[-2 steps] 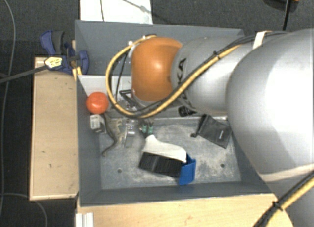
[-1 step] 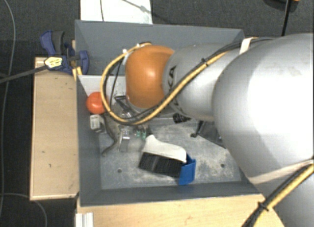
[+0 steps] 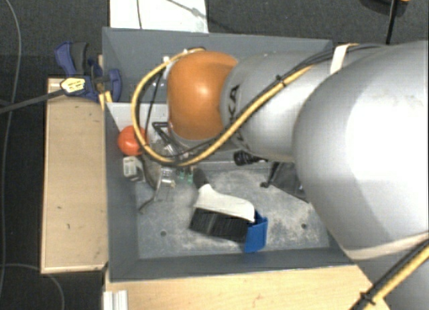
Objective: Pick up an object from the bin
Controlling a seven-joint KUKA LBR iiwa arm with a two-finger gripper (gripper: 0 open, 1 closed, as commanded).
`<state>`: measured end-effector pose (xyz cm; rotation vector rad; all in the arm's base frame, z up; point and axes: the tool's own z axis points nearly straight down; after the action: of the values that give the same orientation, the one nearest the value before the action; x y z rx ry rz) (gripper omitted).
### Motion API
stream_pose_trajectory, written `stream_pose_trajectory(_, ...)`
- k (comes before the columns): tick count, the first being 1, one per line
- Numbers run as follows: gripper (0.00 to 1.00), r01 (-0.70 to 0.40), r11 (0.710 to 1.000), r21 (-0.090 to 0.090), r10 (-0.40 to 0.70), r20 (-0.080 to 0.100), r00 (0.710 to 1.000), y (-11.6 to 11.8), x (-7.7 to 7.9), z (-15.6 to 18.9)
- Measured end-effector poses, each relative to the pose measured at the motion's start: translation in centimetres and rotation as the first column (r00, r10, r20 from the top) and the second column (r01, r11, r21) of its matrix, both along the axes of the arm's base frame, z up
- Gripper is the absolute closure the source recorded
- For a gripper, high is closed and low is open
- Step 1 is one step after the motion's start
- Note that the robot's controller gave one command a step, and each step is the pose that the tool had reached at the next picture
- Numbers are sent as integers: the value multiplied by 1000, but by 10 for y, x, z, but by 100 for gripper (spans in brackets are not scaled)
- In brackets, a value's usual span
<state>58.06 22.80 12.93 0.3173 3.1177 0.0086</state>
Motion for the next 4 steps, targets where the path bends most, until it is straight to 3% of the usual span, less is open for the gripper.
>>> stream_pose_trajectory(1, 0, -22, 1000, -1, 22, 0, 1000, -7, -15, -54)
stream_pose_trajectory(2, 100, 231, 973, -6, -231, -3, 973, 0, -16, -57)
stream_pose_trajectory(4, 100, 232, 973, -7, -232, -6, 973, 0, -17, -53)
